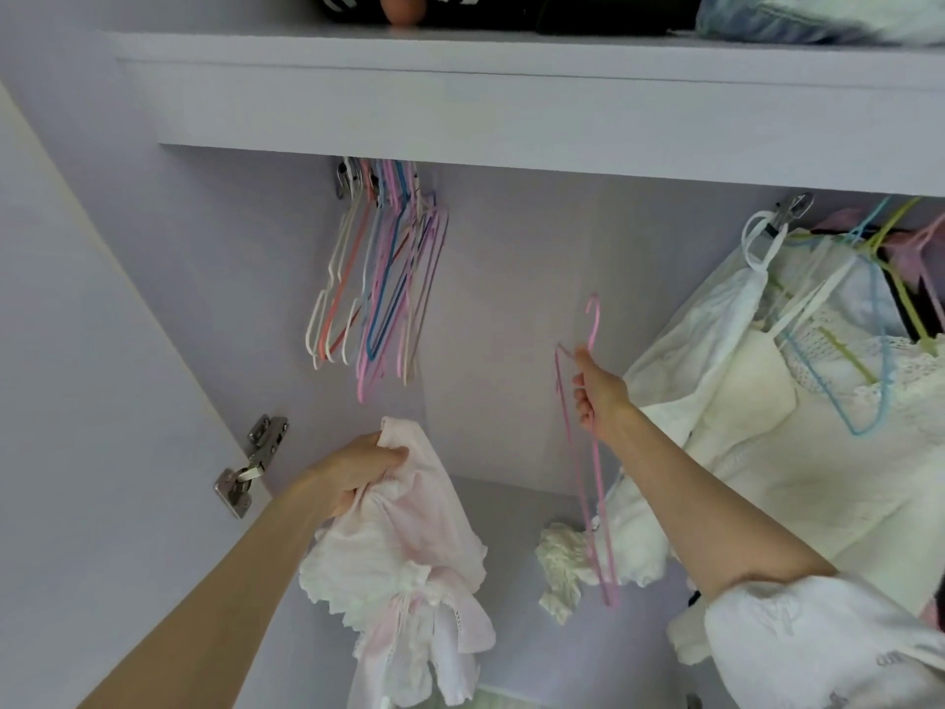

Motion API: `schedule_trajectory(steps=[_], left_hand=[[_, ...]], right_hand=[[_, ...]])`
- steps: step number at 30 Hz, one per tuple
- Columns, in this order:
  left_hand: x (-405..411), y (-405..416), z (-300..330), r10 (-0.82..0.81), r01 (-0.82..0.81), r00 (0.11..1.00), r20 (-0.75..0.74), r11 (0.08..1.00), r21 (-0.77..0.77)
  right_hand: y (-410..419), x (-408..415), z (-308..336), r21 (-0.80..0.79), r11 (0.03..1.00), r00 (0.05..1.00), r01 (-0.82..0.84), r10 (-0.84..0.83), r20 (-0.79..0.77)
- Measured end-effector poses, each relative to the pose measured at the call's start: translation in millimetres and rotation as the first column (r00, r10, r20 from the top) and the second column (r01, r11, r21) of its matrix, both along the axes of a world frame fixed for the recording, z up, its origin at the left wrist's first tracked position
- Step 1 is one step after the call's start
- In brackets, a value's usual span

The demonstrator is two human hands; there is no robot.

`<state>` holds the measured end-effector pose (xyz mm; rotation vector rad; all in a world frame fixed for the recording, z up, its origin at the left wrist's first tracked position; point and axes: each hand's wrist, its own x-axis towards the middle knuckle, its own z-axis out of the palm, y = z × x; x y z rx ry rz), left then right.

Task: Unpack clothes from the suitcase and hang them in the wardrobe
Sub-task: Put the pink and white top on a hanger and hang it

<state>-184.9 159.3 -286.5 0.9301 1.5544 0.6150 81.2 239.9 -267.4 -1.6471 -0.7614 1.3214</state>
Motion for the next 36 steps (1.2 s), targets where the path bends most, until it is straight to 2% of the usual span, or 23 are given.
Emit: schedule_trajectory(steps=[3, 6, 9, 12, 15, 17, 19, 22, 25, 28, 33, 36], left_hand=[[2.5, -2.0, -3.4, 0.007, -0.007, 1.000, -0.001, 1.000, -0.010], [6.2, -2.8, -10.5, -0.020, 0.019, 1.000, -0.015, 0.999, -0.029], [10.8, -1.5, -14.5, -0.043, 0.041, 0.998, -0.050, 0.999, -0.035], [12.7, 1.8, -20.0, -0.050, 0.049, 0.993, -0.108, 0.999, -0.010], [17.6, -0.2, -23.3, -0.020, 0.020, 0.995, -0.097, 1.000, 0.002], [21.0, -1.6, -24.9, 0.005, -0.005, 0.996, -0.090, 1.000, 0.000], [22.1, 0.3, -27.9, 0.043, -0.041, 0.992, -0.117, 0.999, 0.024], [13.9, 7.3, -35.5, 0.067, -0.055, 0.971, -0.228, 0.997, 0.058], [8.0, 11.3, -35.9, 0.042, -0.018, 0.942, -0.333, 0.997, 0.074], [8.3, 13.6, -29.2, 0.029, 0.013, 0.877, -0.479, 0.996, 0.085], [35.9, 10.8, -12.0, -0.087, 0.165, 0.811, -0.578, 0.983, 0.083], [66.2, 6.5, 0.2, -0.178, 0.310, 0.801, -0.572, 0.940, 0.141]], right_hand=[[-13.1, 12.7, -21.9, -0.048, 0.998, 0.991, -0.040, 0.045, 0.123], [-23.5, 18.1, -36.8, 0.015, 0.998, 0.974, -0.063, 0.058, 0.221], [-32.6, 19.2, -40.9, 0.097, 0.980, 0.941, -0.172, 0.134, 0.311], [-40.0, 20.8, -41.4, -0.009, 0.964, 0.896, -0.265, 0.250, 0.366], [-45.9, 24.5, -42.2, -0.106, 0.975, 0.926, -0.195, 0.219, 0.308], [-47.6, 27.7, -41.9, -0.088, 0.984, 0.951, -0.155, 0.172, 0.255], [-48.6, 33.2, -44.6, -0.051, 0.991, 0.942, -0.127, 0.136, 0.305], [-49.5, 44.0, -48.1, -0.051, 0.986, 0.851, -0.160, 0.164, 0.499], [-49.9, 51.5, -49.2, -0.072, 0.975, 0.765, -0.211, 0.211, 0.608], [-50.6, 53.1, -52.2, -0.104, 0.968, 0.716, -0.230, 0.240, 0.655], [-52.9, 37.5, -44.0, -0.081, 0.964, 0.692, -0.253, 0.239, 0.681], [-60.5, 10.3, -42.7, -0.087, 0.937, 0.619, -0.337, 0.291, 0.730]])
